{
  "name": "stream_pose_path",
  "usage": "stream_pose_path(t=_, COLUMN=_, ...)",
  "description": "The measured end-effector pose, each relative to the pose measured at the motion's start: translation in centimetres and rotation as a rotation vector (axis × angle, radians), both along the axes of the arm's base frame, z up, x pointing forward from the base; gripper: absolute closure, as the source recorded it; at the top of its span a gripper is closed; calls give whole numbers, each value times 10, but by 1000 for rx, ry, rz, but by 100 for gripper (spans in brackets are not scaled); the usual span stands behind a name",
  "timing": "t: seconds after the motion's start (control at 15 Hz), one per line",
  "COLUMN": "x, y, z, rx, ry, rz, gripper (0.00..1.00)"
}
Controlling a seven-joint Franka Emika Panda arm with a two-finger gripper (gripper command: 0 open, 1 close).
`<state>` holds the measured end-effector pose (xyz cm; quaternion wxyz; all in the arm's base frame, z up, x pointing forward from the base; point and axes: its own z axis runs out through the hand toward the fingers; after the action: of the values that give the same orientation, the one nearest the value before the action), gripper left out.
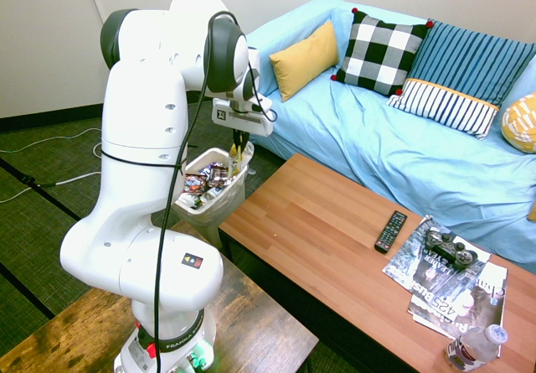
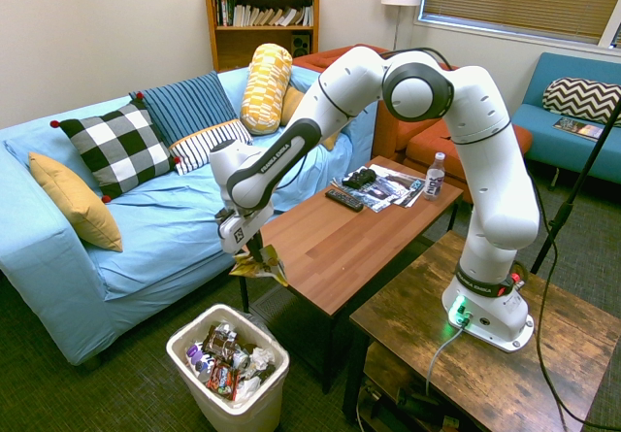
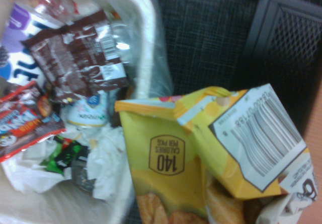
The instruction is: Throw the chip bag in the trash bin
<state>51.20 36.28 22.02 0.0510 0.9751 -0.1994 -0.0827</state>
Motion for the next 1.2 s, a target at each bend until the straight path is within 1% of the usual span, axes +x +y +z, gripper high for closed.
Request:
stream_pose_path(t=0.27, x=-25, y=76, z=-15, rx=13, ry=13, rz=57, gripper=100)
stream_pose_path(t=0.33, x=-33, y=90, z=-24, rx=7, ry=18, rz=68, gripper=0)
stream_pose_path(t=0.53, x=-48, y=117, z=-49, rx=-14, ry=40, rz=104, gripper=0)
stream_pose_path(t=0.67, x=-48, y=122, z=-56, rx=-20, ry=40, rz=109, gripper=0)
stream_pose_path(t=1.2, x=-39, y=123, z=-50, rx=-18, ry=23, rz=107, gripper=0)
